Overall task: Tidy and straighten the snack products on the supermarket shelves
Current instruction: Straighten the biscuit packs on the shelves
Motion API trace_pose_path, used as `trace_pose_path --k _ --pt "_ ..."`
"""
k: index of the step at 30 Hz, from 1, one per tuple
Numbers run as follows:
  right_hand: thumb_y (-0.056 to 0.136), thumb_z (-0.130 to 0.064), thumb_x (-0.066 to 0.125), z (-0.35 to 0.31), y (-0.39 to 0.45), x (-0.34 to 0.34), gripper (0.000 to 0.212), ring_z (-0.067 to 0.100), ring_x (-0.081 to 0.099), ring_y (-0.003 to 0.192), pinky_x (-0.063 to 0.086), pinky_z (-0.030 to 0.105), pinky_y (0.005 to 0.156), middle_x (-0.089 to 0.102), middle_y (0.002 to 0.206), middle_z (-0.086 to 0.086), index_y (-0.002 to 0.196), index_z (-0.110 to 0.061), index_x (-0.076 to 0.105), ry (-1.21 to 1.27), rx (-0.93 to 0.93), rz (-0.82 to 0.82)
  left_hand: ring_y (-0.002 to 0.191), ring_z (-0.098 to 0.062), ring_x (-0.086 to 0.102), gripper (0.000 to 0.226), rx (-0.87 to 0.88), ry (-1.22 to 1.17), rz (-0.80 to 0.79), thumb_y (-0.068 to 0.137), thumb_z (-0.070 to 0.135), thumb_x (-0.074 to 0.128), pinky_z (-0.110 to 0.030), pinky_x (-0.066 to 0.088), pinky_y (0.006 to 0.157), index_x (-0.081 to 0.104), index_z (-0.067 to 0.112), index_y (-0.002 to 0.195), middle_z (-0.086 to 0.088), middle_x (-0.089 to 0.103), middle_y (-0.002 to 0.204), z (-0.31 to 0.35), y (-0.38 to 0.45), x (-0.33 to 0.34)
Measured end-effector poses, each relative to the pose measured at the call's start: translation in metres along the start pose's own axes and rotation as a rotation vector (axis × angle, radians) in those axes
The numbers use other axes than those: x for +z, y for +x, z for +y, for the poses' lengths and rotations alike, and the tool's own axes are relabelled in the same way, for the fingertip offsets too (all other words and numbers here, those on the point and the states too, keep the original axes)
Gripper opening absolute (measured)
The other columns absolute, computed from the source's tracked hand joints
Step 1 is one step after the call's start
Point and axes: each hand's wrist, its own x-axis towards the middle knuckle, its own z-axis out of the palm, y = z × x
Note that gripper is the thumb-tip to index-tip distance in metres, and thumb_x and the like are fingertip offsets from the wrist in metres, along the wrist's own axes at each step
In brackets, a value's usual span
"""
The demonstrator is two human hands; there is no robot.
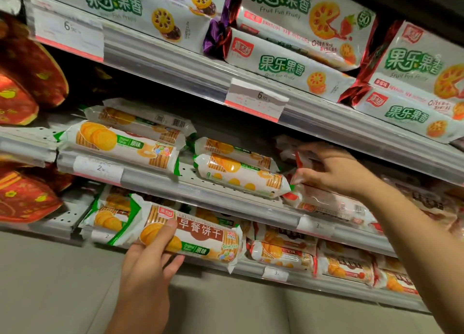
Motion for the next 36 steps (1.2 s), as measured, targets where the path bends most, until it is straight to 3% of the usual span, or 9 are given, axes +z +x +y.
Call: trace_pose_path --k 2,7,13,20,24,27,32,34,36 --pt "0.089 -0.074 0.044 -0.027 0.014 0.005 0.074 0.019 0.053 0.130 0.043 0.035 0.108 0.056 0.145 -0.002 0.148 -0.029 0.046 0.000 -0.077 -0.018 0.110 -0.024 0.068 0.044 -0.015 0.003 0.025 0.082 0.026 0.078 -0.043 0.048 0.092 0.061 0.026 0.123 -0.004 0.075 0.116 -0.002 0.001 0.001" --pt "0.102 -0.053 0.045 -0.087 0.057 0.028 0.053 0.024 0.051 0.130 0.044 0.037 0.106 0.051 0.148 0.002 0.147 -0.026 0.046 0.009 -0.253 0.048 0.111 -0.026 0.066 0.033 -0.032 -0.015 0.064 0.083 0.024 0.079 -0.044 0.048 0.091 0.062 0.027 0.112 -0.004 0.073 0.116 -0.006 -0.007 0.010" --pt "0.096 -0.072 0.032 -0.110 0.098 0.061 0.060 0.021 0.056 0.108 0.045 0.037 0.088 0.059 0.132 0.000 0.137 -0.032 0.050 0.274 0.010 -0.096 0.106 -0.026 0.069 0.040 -0.006 -0.040 0.061 0.072 0.024 0.081 -0.044 0.050 0.092 0.064 0.024 0.108 -0.006 0.075 0.112 -0.005 -0.019 0.012" --pt "0.098 -0.062 0.043 -0.106 0.096 0.061 0.048 0.022 0.055 0.121 0.044 0.034 0.093 0.057 0.141 -0.001 0.137 -0.036 0.053 0.284 -0.061 -0.143 0.100 -0.022 0.070 0.028 0.029 -0.040 0.097 0.082 0.021 0.079 -0.041 0.052 0.085 0.065 0.024 0.106 -0.003 0.076 0.105 0.006 -0.019 0.006" --pt "0.100 -0.063 0.035 -0.107 0.090 0.068 0.051 0.026 0.056 0.120 0.048 0.038 0.094 0.057 0.140 0.003 0.141 -0.035 0.051 0.220 -0.040 -0.058 0.104 -0.025 0.069 0.027 0.026 -0.045 0.150 0.082 0.022 0.079 -0.042 0.052 0.086 0.065 0.027 0.104 -0.005 0.075 0.109 0.013 -0.014 0.000" --pt "0.100 -0.060 0.037 -0.112 0.083 0.070 0.045 0.022 0.060 0.104 0.051 0.037 0.087 0.064 0.124 0.002 0.129 -0.035 0.059 0.205 -0.040 0.053 0.104 -0.024 0.070 0.027 0.010 -0.106 0.194 0.083 0.022 0.080 -0.044 0.053 0.093 0.065 0.025 0.106 -0.004 0.076 0.107 0.022 -0.012 -0.004" --pt "0.099 -0.041 0.046 -0.136 0.057 0.063 0.034 0.021 0.063 0.094 0.052 0.035 0.079 0.068 0.109 0.000 0.117 -0.022 0.068 0.072 -0.278 0.452 0.101 -0.020 0.071 0.027 0.047 -0.150 0.204 0.084 0.024 0.080 -0.041 0.053 0.094 0.065 0.026 0.107 -0.002 0.076 0.106 0.035 -0.006 -0.013" --pt "0.099 -0.042 0.044 -0.156 0.041 0.059 0.031 0.016 0.063 0.089 0.054 0.039 0.075 0.068 0.100 -0.006 0.109 -0.025 0.068 0.149 -0.473 0.443 0.102 -0.020 0.072 0.030 0.056 -0.146 0.202 0.084 0.026 0.080 -0.041 0.053 0.096 0.065 0.026 0.110 -0.001 0.077 0.105 0.036 -0.001 -0.018" --pt "0.100 -0.047 0.046 -0.177 0.026 0.062 0.032 0.010 0.062 0.094 0.055 0.037 0.079 0.067 0.103 -0.010 0.112 -0.026 0.067 0.191 -0.622 0.303 0.103 -0.019 0.072 0.034 0.049 -0.149 0.184 0.085 0.028 0.079 -0.042 0.051 0.100 0.065 0.027 0.116 0.001 0.078 0.106 0.040 0.003 -0.022"
